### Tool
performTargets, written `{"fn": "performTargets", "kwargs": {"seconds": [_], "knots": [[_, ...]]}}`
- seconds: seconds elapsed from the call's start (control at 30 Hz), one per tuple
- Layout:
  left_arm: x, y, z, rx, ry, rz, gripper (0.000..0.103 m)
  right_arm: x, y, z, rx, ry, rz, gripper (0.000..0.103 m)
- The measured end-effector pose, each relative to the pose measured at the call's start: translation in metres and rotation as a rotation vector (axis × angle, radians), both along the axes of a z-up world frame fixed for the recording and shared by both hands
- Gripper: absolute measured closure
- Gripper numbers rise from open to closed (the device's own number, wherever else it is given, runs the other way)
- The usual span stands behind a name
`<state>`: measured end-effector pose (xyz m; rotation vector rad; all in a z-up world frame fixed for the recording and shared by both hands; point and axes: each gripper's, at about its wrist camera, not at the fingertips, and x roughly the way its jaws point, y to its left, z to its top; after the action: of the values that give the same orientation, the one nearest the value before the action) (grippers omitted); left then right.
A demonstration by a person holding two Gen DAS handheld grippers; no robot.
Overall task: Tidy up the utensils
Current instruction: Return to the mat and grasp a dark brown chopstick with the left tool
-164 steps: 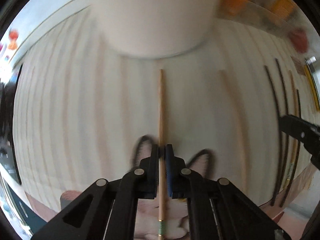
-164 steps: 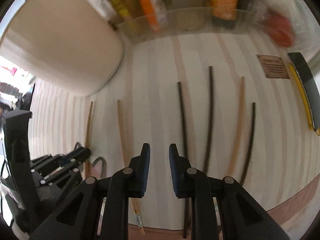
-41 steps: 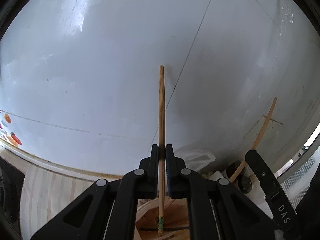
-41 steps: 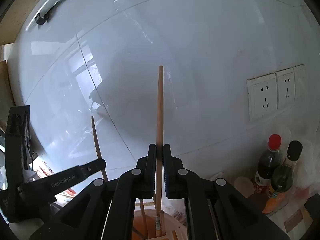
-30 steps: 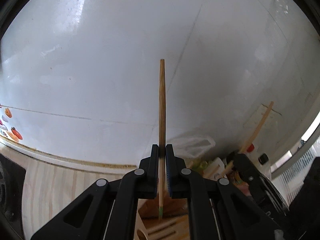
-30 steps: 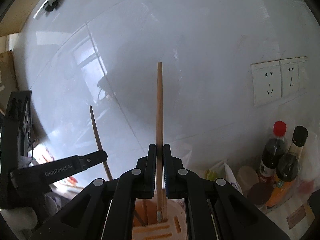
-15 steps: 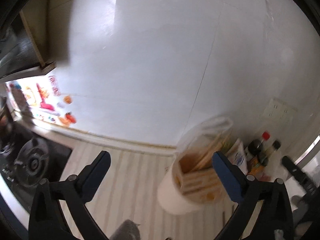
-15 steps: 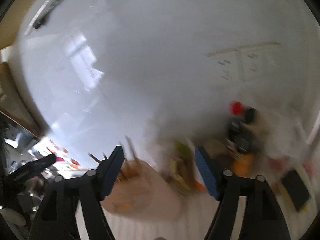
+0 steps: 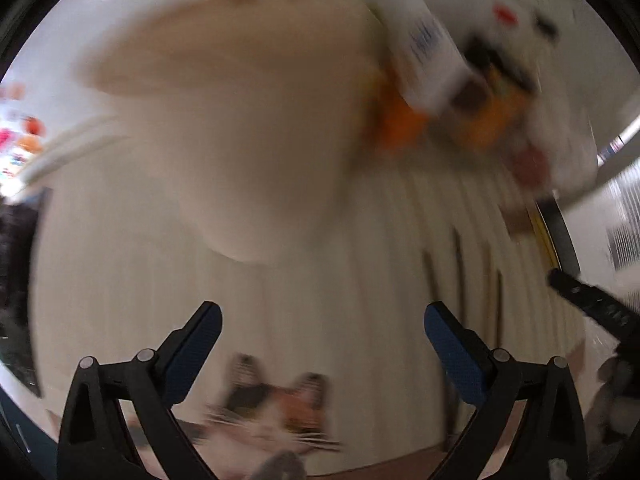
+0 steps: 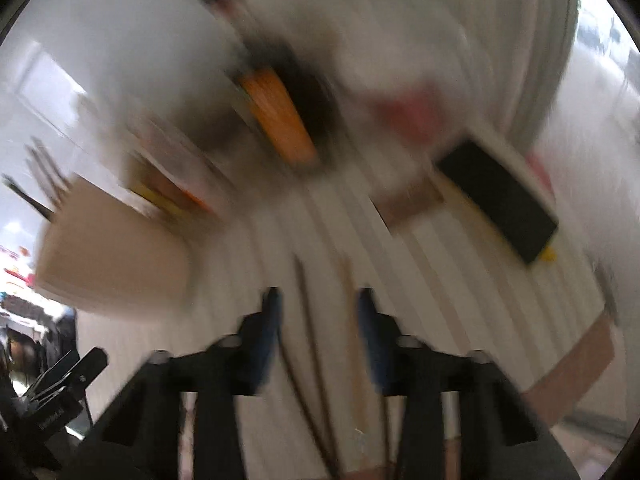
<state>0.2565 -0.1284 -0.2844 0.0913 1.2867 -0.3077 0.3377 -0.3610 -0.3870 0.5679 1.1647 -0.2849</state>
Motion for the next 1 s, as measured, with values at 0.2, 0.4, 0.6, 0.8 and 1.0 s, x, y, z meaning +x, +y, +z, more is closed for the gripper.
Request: {"fn": "performTargets", "kwargs": {"seconds": [0.2,0.4,0.6,0.8,1.0], "knots": [[-0.002,-0.082,-0.059,-0.004,0.161,-0.112,0.032,-0.031,-0.032,-0.052,0.016,0.117,-0.07,0.071],[-0.008,-0.121,-0.089,0.027,0.214,-0.145,0.055,-0.048,-0.05,-0.067,0.019,0.148,-0.127,0.071],[-0.014,-0.136,-0.096,0.099,0.154,-0.193,0.098,-0.052,-0.053,-0.076,0.054,0.16,-0.127,0.07],[-0.009,-0.098,-0.1,0.13,0.15,-0.164,0.101,-0.03,-0.029,-0.07,0.083,0.15,-0.032,0.07],[-0.014,-0.013,-0.105,0.161,0.171,-0.045,0.101,0.012,0.031,-0.078,0.071,0.21,0.193,0.07]]}}
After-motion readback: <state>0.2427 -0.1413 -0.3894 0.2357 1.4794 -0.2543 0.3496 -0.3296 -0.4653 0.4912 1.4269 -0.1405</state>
